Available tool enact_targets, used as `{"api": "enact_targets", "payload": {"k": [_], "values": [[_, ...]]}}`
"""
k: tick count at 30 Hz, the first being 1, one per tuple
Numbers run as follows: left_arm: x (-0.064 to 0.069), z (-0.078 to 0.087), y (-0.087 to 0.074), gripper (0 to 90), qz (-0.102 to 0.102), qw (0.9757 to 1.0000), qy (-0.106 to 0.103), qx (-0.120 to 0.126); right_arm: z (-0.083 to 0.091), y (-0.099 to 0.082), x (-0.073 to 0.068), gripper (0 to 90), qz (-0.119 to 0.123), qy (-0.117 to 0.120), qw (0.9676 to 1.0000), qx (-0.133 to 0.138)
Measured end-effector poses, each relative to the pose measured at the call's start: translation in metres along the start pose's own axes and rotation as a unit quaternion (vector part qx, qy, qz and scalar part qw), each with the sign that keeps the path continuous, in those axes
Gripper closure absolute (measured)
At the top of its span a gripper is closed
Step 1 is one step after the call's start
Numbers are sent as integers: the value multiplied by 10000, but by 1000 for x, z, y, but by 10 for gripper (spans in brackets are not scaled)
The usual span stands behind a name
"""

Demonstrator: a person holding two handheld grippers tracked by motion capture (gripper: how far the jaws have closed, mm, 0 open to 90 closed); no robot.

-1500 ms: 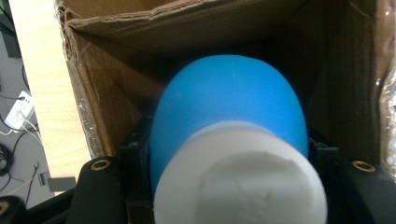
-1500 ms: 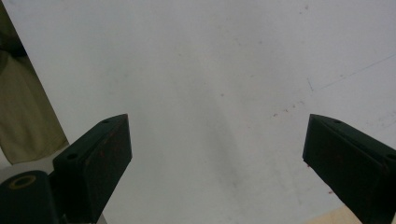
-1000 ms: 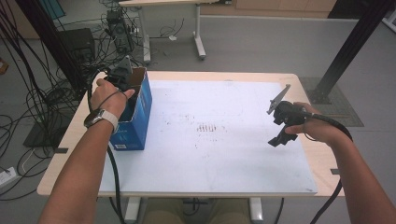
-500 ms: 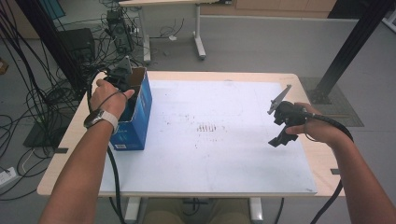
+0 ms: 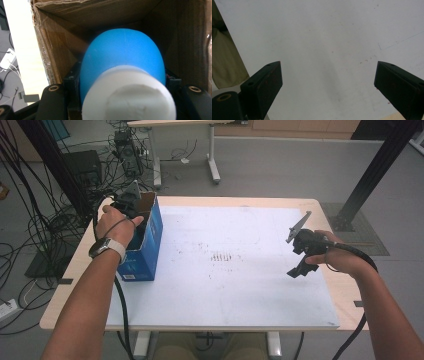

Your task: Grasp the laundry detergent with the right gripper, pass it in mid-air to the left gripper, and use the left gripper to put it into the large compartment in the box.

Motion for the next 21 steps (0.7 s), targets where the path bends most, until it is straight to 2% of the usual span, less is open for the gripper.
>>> {"api": "enact_targets", "payload": {"k": [17, 21], "values": [[-1, 0, 0, 373, -63, 10000, -7, 2, 4, 2, 1, 78, -14, -49, 10000, 5], [0, -1, 0, 372, -24, 10000, 10, -5, 5, 1, 2, 78, -10, -60, 10000, -13]]}}
Point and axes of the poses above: each handheld gripper's, and its own axes: z roughly backward along the jaws, y roughly out of its top, x roughly to its right, the point moved 6 cm from there along -z, roughly forward along the jaws
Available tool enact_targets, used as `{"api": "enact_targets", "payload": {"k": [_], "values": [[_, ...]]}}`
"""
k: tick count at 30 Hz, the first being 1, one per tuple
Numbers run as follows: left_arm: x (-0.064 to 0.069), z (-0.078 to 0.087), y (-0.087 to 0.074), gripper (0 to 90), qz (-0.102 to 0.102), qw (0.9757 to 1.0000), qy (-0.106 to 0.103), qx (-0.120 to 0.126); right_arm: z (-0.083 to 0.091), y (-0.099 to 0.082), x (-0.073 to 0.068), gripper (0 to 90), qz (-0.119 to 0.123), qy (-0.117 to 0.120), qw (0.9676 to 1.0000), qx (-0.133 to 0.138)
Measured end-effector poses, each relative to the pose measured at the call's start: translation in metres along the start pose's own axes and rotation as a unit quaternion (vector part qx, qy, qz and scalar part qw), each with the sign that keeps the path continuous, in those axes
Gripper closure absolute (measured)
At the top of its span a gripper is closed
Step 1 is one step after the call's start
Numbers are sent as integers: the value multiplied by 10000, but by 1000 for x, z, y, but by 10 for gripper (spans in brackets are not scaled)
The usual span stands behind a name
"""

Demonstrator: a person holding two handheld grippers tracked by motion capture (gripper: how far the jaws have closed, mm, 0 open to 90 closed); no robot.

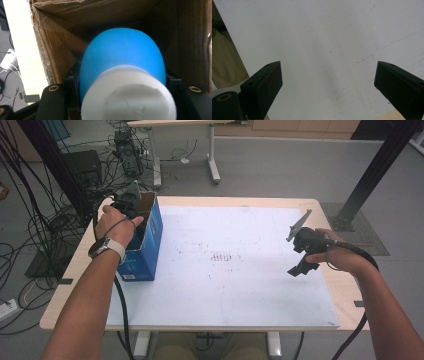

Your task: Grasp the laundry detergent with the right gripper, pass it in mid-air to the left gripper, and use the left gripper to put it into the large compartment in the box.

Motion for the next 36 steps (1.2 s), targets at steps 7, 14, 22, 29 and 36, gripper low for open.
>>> {"api": "enact_targets", "payload": {"k": [7, 14, 22, 29, 36], "values": [[1, 0, 0, 370, -3, 10000, 28, 5, 0, 0, -1, 78, 28, -10, 10000, -12], [1, 0, -1, 370, -31, 10000, 47, 7, 0, -2, -1, 78, 11, -9, 10000, -17], [1, 0, -1, 369, -38, 10000, 63, 15, -1, 0, -2, 78, 20, -1, 10000, -13], [1, 0, -1, 368, -14, 10000, 55, 15, -1, 0, -2, 78, 31, -3, 10000, -14], [1, 0, -1, 368, -18, 10000, 62, 24, -1, -1, -2, 78, 28, -2, 10000, -10]]}}
Point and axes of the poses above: each handheld gripper's, and its own axes: z roughly backward along the jaws, y roughly out of its top, x roughly to its right, the point moved 6 cm from there along -z, roughly forward along the jaws
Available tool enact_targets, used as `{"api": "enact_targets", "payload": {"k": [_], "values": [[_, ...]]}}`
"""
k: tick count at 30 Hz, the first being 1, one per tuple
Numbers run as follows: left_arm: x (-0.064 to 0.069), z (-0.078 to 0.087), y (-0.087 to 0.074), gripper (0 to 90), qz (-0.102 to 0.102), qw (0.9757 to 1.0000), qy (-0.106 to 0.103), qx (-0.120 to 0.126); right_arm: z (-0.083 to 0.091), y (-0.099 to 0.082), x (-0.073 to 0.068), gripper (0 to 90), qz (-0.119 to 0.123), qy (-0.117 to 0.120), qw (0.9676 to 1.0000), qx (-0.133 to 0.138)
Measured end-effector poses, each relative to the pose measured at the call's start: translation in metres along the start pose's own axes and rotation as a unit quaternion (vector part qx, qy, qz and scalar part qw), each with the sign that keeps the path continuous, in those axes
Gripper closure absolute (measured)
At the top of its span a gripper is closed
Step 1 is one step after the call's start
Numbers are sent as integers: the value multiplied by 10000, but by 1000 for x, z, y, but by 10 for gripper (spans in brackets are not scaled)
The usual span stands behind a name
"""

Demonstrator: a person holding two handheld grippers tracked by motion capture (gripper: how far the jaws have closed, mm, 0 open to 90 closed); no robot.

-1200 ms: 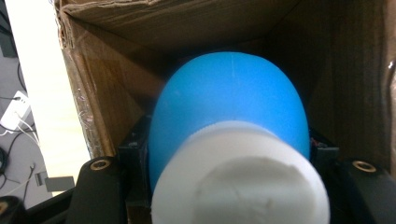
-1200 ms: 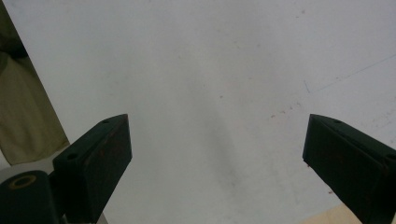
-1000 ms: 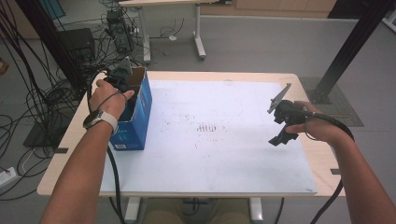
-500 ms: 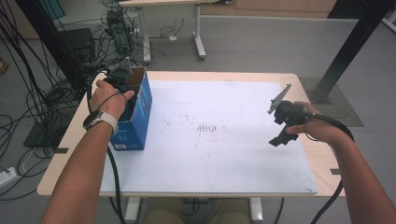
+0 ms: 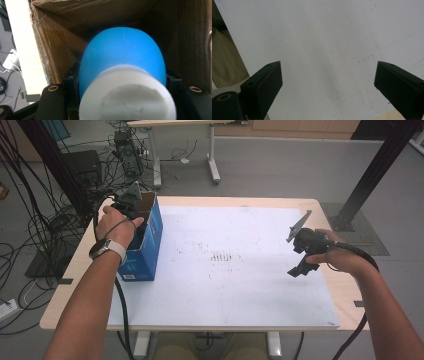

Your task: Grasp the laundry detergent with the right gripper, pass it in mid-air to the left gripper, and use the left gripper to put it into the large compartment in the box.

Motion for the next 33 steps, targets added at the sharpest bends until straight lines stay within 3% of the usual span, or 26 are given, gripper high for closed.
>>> {"api": "enact_targets", "payload": {"k": [33], "values": [[0, 1, 1, 372, -16, 10000, -52, 70, -2, 1, -1, 74, -10, 45, 10000, -7]]}}
Point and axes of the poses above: each handheld gripper's, and its own axes: z roughly backward along the jaws, y roughly out of its top, x roughly to its right, the point moved 6 cm from there along -z, roughly forward along the jaws
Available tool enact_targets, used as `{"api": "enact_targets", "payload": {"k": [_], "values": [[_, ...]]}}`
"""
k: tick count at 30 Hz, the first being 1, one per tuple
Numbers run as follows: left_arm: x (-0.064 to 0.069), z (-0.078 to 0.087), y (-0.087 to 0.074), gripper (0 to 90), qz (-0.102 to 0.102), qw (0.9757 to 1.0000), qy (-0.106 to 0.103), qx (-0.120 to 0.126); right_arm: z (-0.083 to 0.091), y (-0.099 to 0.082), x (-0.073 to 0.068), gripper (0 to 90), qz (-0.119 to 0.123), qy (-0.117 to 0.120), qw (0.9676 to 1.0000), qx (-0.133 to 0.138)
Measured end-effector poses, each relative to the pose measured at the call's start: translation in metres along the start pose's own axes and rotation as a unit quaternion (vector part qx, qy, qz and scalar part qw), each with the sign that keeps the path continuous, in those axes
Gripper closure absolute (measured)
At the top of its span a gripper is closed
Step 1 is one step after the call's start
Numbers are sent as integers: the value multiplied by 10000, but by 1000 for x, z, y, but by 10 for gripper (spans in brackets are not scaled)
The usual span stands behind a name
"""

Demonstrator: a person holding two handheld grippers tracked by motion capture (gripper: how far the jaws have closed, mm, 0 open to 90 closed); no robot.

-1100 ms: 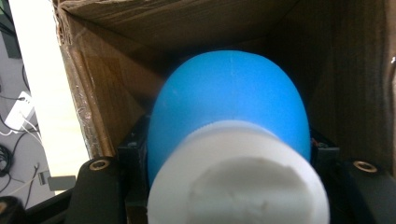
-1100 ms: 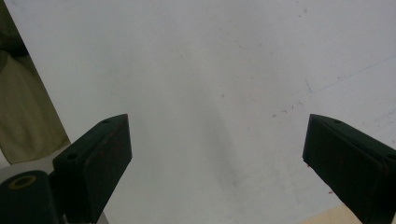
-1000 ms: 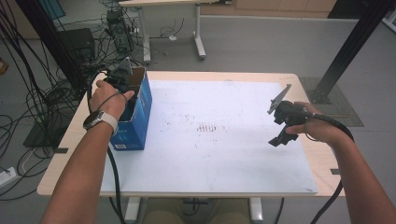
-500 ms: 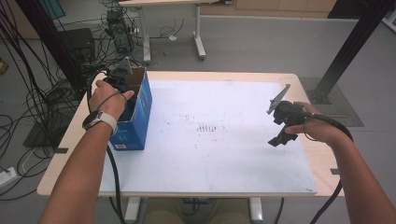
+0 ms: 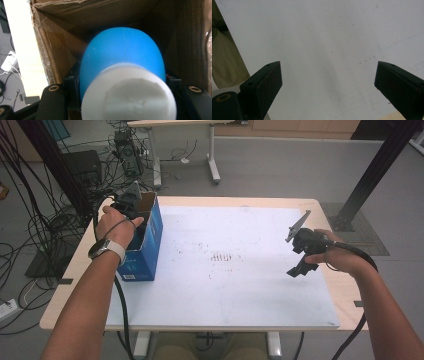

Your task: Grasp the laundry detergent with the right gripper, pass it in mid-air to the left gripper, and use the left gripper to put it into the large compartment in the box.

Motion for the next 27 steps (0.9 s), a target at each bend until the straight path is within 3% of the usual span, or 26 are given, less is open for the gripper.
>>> {"api": "enact_targets", "payload": {"k": [11, 16, 24, 27], "values": [[1, 3, 1, 279, -55, 9998, -179, 51, -2, 1, -1, 74, 18, 36, 10000, -36], [1, 10, 1, 278, -158, 9996, -205, 119, -3, 4, -2, 74, 44, 52, 10000, -40], [-2, 27, 1, 203, -204, 9990, -235, 334, -4, 9, -5, 74, 92, 64, 9999, -60], [-1, 41, 4, 197, -297, 9980, -238, 502, -4, 9, -5, 74, 91, 56, 9999, -72]]}}
Point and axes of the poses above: each handheld gripper's, and its own axes: z roughly backward along the jaws, y roughly out of its top, x roughly to its right, the point moved 6 cm from there along -z, roughly forward along the jaws
